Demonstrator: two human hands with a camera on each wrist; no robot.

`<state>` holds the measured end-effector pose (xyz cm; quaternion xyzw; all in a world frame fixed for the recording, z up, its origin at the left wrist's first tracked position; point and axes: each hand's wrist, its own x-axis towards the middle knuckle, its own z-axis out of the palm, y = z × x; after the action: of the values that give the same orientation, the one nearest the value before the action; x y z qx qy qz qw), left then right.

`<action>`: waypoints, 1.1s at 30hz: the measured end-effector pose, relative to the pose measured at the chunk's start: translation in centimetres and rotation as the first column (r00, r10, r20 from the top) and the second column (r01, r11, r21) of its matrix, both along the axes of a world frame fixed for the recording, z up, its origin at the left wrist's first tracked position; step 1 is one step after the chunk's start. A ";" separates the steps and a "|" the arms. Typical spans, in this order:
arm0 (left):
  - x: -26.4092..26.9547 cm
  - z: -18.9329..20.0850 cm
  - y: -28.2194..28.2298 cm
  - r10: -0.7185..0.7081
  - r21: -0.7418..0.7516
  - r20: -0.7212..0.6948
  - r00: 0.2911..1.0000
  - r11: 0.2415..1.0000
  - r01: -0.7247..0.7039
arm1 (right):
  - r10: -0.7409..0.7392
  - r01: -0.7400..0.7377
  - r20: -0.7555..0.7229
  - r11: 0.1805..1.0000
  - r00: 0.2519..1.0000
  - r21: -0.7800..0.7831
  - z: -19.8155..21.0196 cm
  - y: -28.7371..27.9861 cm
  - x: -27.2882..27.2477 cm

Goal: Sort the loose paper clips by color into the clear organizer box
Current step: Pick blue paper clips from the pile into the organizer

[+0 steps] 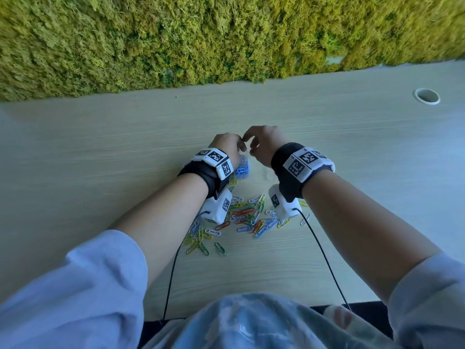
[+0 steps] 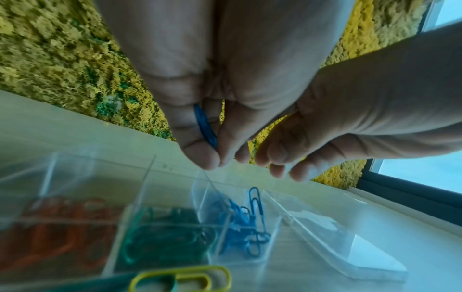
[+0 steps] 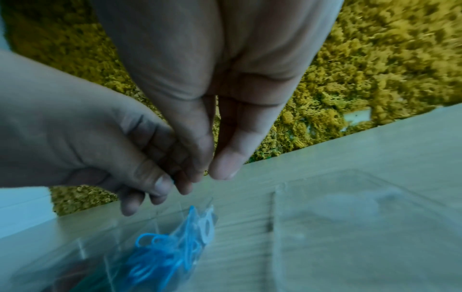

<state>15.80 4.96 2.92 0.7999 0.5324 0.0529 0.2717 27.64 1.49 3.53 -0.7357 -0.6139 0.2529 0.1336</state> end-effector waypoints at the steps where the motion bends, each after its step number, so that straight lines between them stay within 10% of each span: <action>1: 0.2 -0.1 0.1 -0.011 0.007 -0.003 1.000 1.000 0.011 | -0.017 0.017 -0.008 1.000 1.000 -0.005 -0.2 -0.4 0.4; 15: -2.3 -0.9 0.2 0.041 0.077 0.133 0.990 0.996 -0.051 | -0.079 0.080 -0.062 0.996 0.995 0.026 -1.5 -5.2 1.9; 33: -9.6 -2.2 -5.7 -0.087 -0.093 -0.068 0.994 0.992 0.081 | -0.026 0.047 0.138 0.987 0.990 -0.151 -2.2 -11.5 1.6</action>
<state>6.22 -0.76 0.75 0.8099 0.5096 -0.0116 0.2904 29.20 -9.99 1.32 -0.7703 -0.5867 0.2467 0.0389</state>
